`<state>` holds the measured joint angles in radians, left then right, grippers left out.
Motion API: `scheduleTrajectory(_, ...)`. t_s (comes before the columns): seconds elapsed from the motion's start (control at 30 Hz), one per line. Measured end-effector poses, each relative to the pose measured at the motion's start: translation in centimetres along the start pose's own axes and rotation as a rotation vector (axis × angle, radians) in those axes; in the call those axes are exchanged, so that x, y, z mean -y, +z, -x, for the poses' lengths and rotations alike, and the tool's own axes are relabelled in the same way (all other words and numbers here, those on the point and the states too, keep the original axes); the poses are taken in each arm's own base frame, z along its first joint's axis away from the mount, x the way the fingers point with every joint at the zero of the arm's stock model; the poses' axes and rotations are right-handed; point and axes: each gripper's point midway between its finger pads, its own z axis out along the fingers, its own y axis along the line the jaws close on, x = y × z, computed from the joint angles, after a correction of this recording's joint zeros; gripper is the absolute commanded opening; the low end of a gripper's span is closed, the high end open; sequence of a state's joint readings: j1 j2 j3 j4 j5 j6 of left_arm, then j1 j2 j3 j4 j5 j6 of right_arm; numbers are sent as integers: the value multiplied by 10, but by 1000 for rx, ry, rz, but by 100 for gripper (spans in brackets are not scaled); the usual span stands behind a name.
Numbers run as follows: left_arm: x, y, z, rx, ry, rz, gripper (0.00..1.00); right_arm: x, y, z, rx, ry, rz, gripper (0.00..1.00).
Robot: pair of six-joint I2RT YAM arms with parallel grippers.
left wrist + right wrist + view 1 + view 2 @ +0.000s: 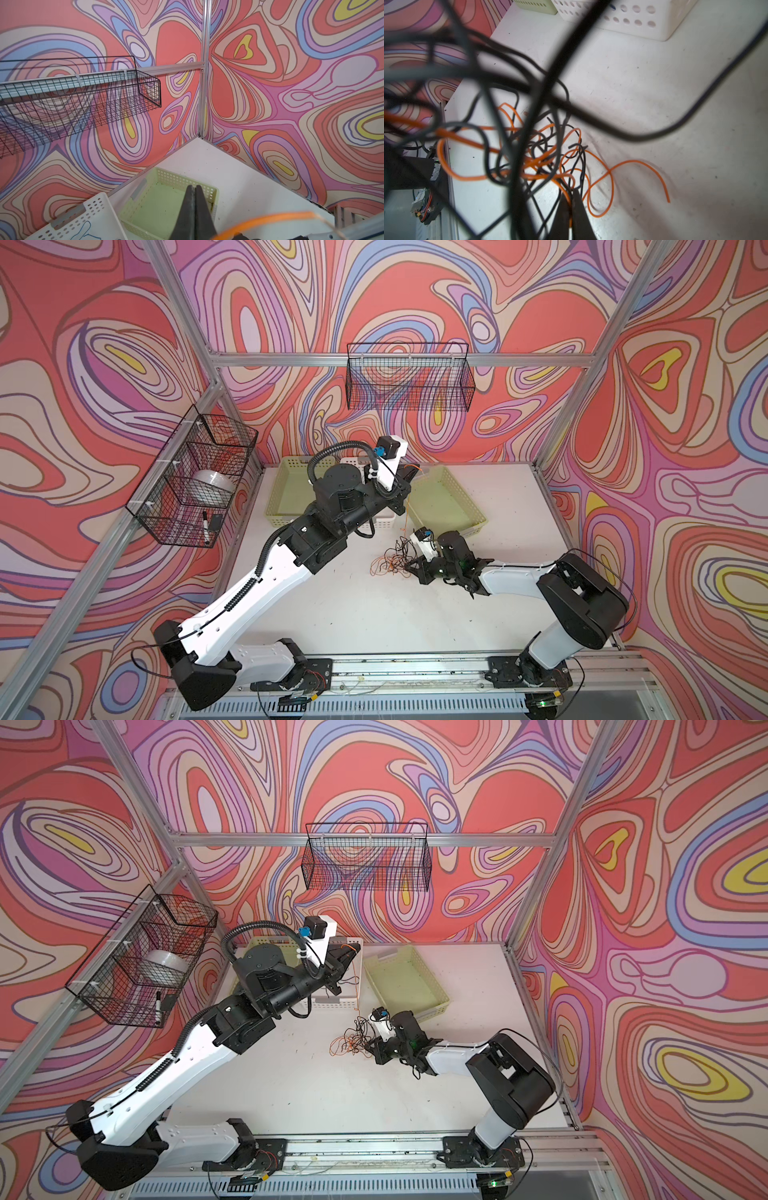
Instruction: Untangle the cables
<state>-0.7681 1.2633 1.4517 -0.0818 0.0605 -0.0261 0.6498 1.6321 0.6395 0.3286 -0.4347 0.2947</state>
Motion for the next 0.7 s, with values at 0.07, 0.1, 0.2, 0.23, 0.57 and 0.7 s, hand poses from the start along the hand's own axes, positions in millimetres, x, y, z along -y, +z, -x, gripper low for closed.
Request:
scheduleTrajectory(0.07, -8, -4, 11, 7, 16, 24, 0, 3, 2, -6, -15, 11, -6, 0)
scheduleTrajectory(0.1, -11, -6, 19, 15, 22, 34, 0, 5, 4, -9, -23, 17, -9, 0)
scheduleTrajectory(0.2, -20, -14, 49, 58, 45, 61, 0, 11, 7, -16, -43, 28, -25, 0)
scheduleTrajectory(0.23, -24, -17, 59, 72, 54, 71, 0, 13, 9, -18, -50, 33, -32, 0)
scheduleTrajectory(0.57, -46, -22, 94, 85, 110, 128, 0, 29, 11, -30, -71, 43, -102, 12)
scheduleTrajectory(0.7, -43, -20, 89, 64, 109, 102, 0, 24, -3, -29, -53, 1, -110, 43)
